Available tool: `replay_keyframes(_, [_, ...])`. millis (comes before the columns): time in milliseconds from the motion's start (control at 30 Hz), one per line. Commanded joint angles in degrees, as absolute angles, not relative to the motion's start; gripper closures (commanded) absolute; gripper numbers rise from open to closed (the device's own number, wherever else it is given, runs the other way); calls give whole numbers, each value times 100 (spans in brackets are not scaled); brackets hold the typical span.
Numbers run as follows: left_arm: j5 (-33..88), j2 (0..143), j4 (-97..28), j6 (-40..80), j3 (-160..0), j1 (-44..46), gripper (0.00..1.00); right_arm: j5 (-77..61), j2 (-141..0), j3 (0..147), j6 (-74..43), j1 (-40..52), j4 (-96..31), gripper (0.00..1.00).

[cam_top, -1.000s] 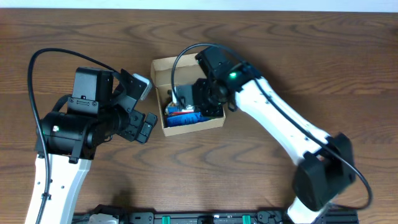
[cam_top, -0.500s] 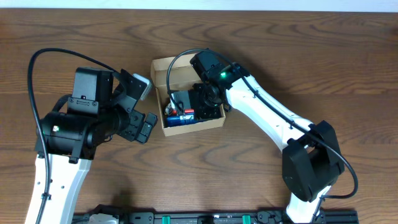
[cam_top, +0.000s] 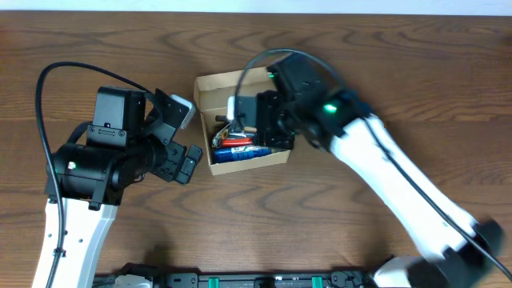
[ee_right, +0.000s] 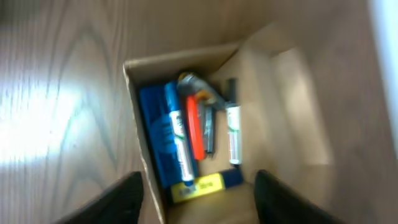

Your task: Pack container

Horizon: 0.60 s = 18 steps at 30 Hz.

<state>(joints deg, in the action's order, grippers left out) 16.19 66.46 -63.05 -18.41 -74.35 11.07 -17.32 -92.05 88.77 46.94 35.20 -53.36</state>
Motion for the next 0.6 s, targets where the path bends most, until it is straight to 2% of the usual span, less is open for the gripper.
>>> replay_keyframes(0, [1653, 6663, -6324, -1911, -7511, 1087, 5, -1584, -8613, 8958, 3811, 3489, -5454, 78])
replay_keyframes(33, [1653, 6663, -6326, -1911, -7511, 1087, 5, -1457, -8486, 8958, 3693, 3476, -5529, 99])
replay_keyframes(333, [1653, 6663, -6326, -1911, -7511, 1087, 5, -880, -8023, 8941, 2349, 3081, -6392, 99])
replay_keyframes(567, [1667, 6663, -6163, -1907, -7511, 1090, 5, -937, -8193, 8750, 1262, 2246, -6259, 98])
